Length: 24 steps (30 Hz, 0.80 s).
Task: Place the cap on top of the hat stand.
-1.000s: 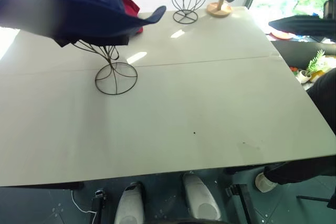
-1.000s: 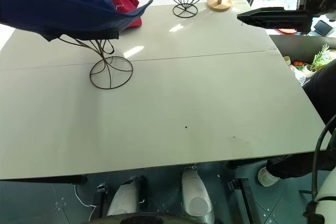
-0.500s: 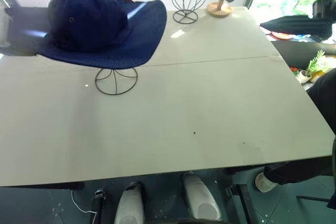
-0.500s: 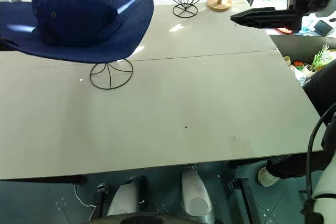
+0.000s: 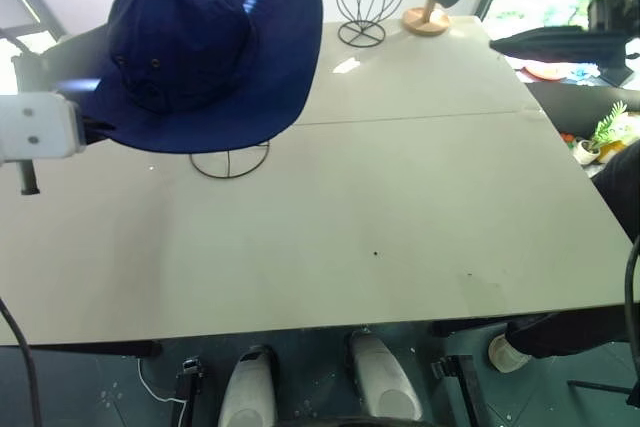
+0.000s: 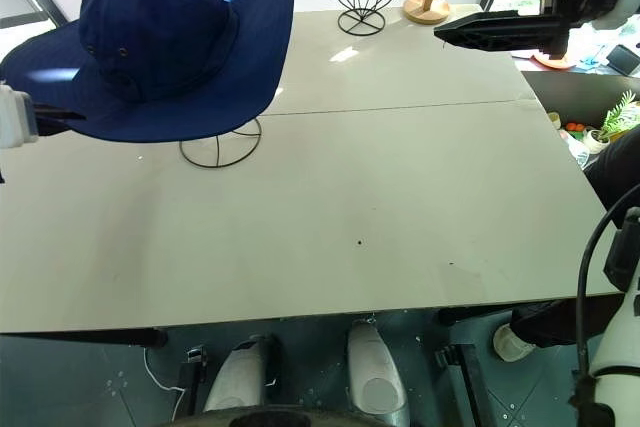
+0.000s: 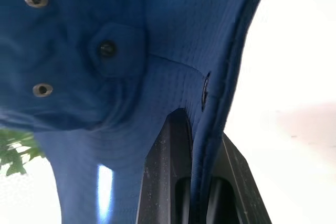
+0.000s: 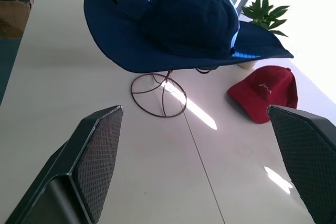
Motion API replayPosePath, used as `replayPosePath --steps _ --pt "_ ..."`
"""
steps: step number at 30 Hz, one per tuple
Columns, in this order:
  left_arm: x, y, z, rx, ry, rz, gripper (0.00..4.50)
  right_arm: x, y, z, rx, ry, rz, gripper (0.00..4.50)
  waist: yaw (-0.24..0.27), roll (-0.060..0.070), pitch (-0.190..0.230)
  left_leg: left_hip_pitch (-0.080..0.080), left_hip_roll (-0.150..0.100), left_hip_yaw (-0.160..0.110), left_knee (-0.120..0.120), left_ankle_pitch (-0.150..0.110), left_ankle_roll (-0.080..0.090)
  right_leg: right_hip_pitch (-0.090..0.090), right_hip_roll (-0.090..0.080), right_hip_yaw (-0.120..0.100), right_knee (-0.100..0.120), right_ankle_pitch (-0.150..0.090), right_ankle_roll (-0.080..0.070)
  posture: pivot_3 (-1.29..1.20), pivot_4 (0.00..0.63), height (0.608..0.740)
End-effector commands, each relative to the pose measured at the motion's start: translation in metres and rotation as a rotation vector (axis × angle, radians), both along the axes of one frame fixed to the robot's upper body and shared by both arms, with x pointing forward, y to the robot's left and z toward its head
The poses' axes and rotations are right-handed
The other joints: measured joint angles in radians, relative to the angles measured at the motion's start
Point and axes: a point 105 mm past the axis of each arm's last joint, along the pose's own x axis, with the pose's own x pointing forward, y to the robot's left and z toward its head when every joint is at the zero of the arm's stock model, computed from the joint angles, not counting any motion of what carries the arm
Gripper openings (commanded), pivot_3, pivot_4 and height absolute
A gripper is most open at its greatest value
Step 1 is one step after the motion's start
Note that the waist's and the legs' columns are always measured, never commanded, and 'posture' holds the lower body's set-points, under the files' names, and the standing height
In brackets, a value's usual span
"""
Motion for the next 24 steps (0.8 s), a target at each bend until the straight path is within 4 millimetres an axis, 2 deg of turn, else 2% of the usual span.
replayPosePath --steps 1,8,11,18,24 --pt "0.001 0.004 0.003 0.036 -0.04 0.01 0.02 -0.005 0.001 0.008 0.004 -0.049 0.009 4.5 0.001 0.0 0.0 0.0 0.0 0.0 0.0 0.0 0.0 0.0 0.0 0.0 0.0 0.0 0.0 0.0 0.15 0.74" --pt "-0.001 0.004 0.002 -0.013 -0.033 0.013 0.02 -0.003 -0.001 0.005 0.005 -0.035 0.003 4.5 0.001 0.0 0.0 0.0 0.0 0.0 0.0 0.0 0.0 0.0 0.0 0.0 0.0 0.0 0.0 0.0 0.15 0.74" --pt "0.0 0.004 0.0 -0.049 -0.013 0.019 0.87 0.0 -0.002 0.003 0.003 -0.031 -0.008 4.5 0.001 0.0 0.0 0.0 0.0 0.0 0.0 0.0 0.0 0.0 0.0 0.0 0.0 0.0 0.0 0.0 0.15 0.74" --pt "0.002 -0.001 -0.004 -0.103 0.024 -0.007 4.44 0.003 -0.003 -0.001 -0.006 -0.016 -0.018 4.5 0.001 0.0 0.0 0.0 0.0 0.0 0.001 0.0 0.0 0.0 0.0 0.0 0.0 0.0 0.0 0.0 0.15 0.74" --pt "-0.011 -0.003 -0.001 -0.197 0.053 -0.022 4.48 0.01 -0.004 -0.004 -0.012 -0.01 -0.027 4.5 -0.003 0.0 0.0 0.0 0.0 0.0 0.001 0.0 0.0 0.0 0.0 0.0 0.0 0.0 0.0 0.0 0.15 0.74"
